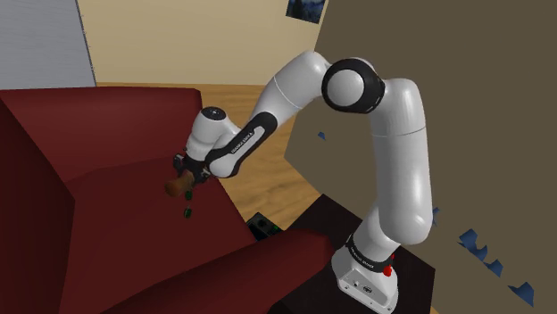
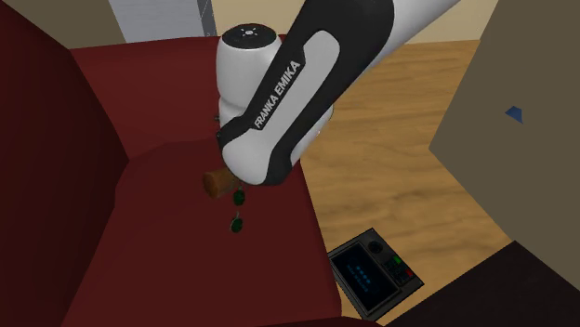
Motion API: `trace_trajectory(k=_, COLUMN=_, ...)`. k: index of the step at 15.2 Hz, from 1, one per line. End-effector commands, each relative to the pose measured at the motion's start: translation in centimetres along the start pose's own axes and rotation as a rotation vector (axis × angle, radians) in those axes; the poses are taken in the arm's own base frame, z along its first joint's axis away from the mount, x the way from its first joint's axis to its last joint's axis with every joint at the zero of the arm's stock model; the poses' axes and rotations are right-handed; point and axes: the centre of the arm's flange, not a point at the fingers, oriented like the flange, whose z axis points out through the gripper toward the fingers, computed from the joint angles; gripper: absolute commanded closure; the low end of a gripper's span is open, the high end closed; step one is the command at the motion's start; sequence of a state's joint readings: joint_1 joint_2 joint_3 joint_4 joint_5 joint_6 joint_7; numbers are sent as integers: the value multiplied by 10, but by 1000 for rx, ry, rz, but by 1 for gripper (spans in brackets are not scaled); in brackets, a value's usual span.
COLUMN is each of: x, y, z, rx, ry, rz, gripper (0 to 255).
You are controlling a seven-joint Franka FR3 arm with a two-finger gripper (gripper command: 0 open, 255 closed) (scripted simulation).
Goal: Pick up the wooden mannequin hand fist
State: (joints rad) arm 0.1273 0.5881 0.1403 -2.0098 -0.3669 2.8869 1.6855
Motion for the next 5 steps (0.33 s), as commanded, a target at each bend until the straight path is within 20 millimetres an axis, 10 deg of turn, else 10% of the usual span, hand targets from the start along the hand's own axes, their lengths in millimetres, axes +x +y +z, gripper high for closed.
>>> trace_trajectory(k=1, x=1, y=-4, z=-11, rx=1, ry=0, rz=0, gripper=255)
trace_trajectory(k=5, x=1, y=-7, z=-21, rx=1, ry=0, rz=0, gripper=255)
